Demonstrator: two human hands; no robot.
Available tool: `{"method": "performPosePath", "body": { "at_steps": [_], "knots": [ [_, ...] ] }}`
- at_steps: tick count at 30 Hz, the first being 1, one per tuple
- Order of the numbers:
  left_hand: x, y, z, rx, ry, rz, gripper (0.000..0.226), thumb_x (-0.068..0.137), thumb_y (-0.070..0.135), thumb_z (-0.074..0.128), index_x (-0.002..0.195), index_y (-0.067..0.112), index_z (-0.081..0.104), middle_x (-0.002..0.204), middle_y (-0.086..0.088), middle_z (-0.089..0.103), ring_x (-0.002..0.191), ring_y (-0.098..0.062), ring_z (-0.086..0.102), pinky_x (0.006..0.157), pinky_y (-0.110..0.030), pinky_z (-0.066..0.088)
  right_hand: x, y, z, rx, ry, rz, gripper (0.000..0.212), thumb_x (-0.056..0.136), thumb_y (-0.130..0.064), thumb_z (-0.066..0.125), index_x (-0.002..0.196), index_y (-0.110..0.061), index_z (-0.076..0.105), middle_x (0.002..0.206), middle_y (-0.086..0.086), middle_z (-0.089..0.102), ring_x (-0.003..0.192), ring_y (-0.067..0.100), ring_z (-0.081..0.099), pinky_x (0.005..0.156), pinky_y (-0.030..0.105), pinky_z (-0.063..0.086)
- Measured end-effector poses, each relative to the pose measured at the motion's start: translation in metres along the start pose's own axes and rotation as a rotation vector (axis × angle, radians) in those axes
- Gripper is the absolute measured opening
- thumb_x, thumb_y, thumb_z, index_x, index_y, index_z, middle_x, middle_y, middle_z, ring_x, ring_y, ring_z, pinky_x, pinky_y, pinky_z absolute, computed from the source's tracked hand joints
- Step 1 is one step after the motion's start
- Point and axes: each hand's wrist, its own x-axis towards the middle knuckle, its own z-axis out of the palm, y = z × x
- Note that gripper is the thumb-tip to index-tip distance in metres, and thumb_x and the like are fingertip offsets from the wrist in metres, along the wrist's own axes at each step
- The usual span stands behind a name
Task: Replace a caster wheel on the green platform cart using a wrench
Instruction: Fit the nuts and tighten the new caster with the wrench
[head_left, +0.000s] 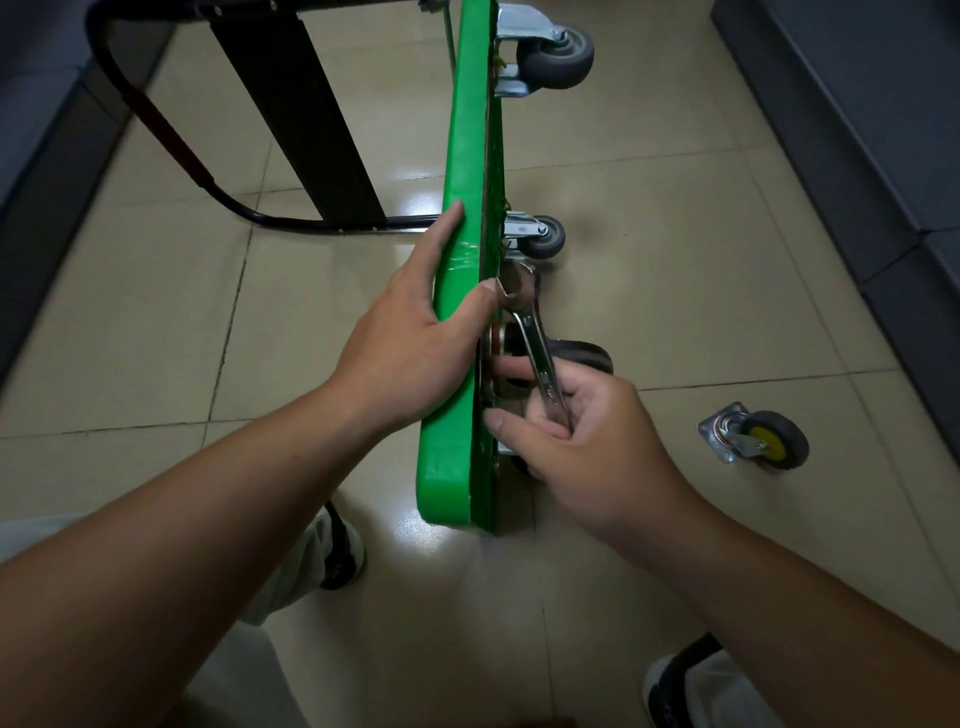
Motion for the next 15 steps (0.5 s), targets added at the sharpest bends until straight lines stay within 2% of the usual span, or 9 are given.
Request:
{"method": "performPosePath", "body": {
  "at_steps": [2, 5, 8, 11, 15],
  "knots": [
    [0.000, -0.001, 0.000, 0.001, 0.003, -0.002, 0.071, 0.090, 0.063, 0.049, 0.155, 0.061, 0.019, 0.137, 0.022, 0.054, 0.116, -0.007, 0.063, 0.103, -0.042, 0.052, 0.004, 0.004, 0.003, -0.027, 0.040, 0.004, 0.022, 0.086, -0.018, 0.077, 0.106, -0.023, 0.070, 0.056, -0.012, 0.032, 0.054, 0.010, 0.037, 0.058, 0.026, 0.041],
    [0.000, -0.001, 0.000, 0.006, 0.005, 0.002, 0.071, 0.090, 0.063, 0.048, 0.155, 0.061, 0.020, 0.142, 0.022, 0.054, 0.118, -0.007, 0.062, 0.104, -0.039, 0.051, 0.008, 0.008, 0.005, -0.061, 0.091, 0.025, 0.014, 0.089, -0.012, 0.078, 0.098, -0.019, 0.070, 0.054, -0.011, 0.033, 0.050, 0.008, 0.035, 0.054, 0.021, 0.039],
    [0.000, -0.003, -0.001, 0.008, 0.011, 0.000, 0.072, 0.090, 0.061, 0.049, 0.156, 0.058, 0.021, 0.134, 0.024, 0.054, 0.114, -0.004, 0.062, 0.100, -0.033, 0.050, 0.009, 0.010, 0.005, -0.093, 0.096, 0.013, 0.010, 0.089, -0.013, 0.078, 0.095, -0.016, 0.071, 0.054, -0.010, 0.034, 0.049, 0.006, 0.034, 0.051, 0.016, 0.036],
    [0.000, -0.002, -0.002, 0.005, 0.010, 0.001, 0.072, 0.089, 0.061, 0.050, 0.156, 0.058, 0.022, 0.129, 0.028, 0.052, 0.114, -0.002, 0.061, 0.100, -0.031, 0.048, 0.009, 0.006, 0.004, -0.099, 0.072, 0.009, 0.006, 0.090, -0.016, 0.078, 0.091, -0.016, 0.072, 0.053, -0.007, 0.036, 0.048, 0.008, 0.034, 0.049, 0.017, 0.034],
    [-0.001, -0.001, -0.001, -0.003, -0.005, 0.000, 0.072, 0.089, 0.063, 0.049, 0.155, 0.060, 0.020, 0.143, 0.021, 0.054, 0.119, -0.010, 0.063, 0.106, -0.041, 0.051, 0.005, -0.013, -0.005, -0.173, 0.088, 0.017, 0.009, 0.093, -0.027, 0.073, 0.096, -0.019, 0.071, 0.058, -0.002, 0.055, 0.050, 0.011, 0.046, 0.053, 0.026, 0.039]
  ]
}}
